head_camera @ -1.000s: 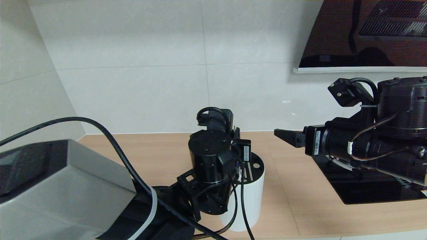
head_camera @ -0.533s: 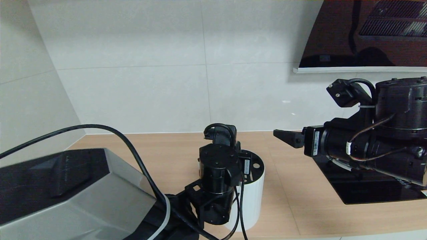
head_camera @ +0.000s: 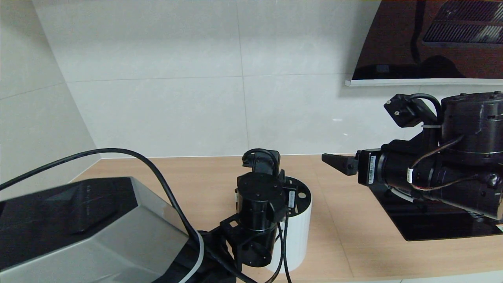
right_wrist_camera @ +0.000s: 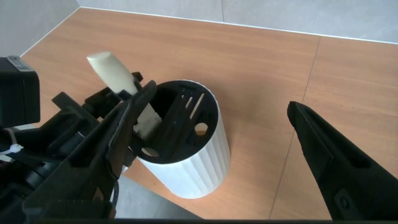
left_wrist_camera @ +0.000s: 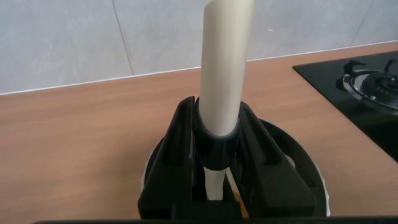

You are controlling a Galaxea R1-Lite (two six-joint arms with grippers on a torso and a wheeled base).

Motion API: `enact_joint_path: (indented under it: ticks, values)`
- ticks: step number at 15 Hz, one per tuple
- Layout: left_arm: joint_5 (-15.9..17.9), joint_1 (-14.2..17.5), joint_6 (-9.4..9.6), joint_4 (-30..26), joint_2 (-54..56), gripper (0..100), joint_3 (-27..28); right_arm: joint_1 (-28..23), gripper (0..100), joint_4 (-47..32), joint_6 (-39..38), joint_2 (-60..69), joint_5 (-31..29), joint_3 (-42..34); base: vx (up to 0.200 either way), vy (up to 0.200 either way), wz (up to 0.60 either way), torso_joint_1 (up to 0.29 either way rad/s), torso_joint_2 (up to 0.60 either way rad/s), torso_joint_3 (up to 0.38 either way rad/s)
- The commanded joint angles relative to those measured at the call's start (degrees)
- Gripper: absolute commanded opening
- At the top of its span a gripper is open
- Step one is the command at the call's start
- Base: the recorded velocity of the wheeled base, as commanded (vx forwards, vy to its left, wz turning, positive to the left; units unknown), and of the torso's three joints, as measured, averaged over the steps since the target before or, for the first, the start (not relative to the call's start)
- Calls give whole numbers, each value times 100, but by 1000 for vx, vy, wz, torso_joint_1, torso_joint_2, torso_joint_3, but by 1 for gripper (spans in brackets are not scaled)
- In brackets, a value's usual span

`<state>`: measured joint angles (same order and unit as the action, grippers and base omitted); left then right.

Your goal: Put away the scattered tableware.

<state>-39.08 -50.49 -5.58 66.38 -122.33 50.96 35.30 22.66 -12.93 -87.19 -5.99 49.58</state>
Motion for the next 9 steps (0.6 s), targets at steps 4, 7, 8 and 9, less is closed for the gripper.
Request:
enact_joint_path:
  ticks: [4, 7, 8, 9]
  values:
    - [-3, -4, -4, -2, 78, 100, -7, 3, 100, 1, 1, -9, 1, -1, 0, 0, 0, 0, 0, 0]
    - [-12, 4, -4, -2, 131, 100, -16, 3, 100, 1, 1, -9, 1, -1, 0, 0, 0, 0, 0, 0]
    - [-12, -4, 5, -2, 333, 100, -86, 3, 100, 1, 1, 0, 1, -10, 0, 0, 0, 0, 0, 0]
    - [-3, 4, 5, -20, 728, 100, -174, 3, 100, 1, 1, 9, -8, -18, 0, 0, 0, 0, 0, 0]
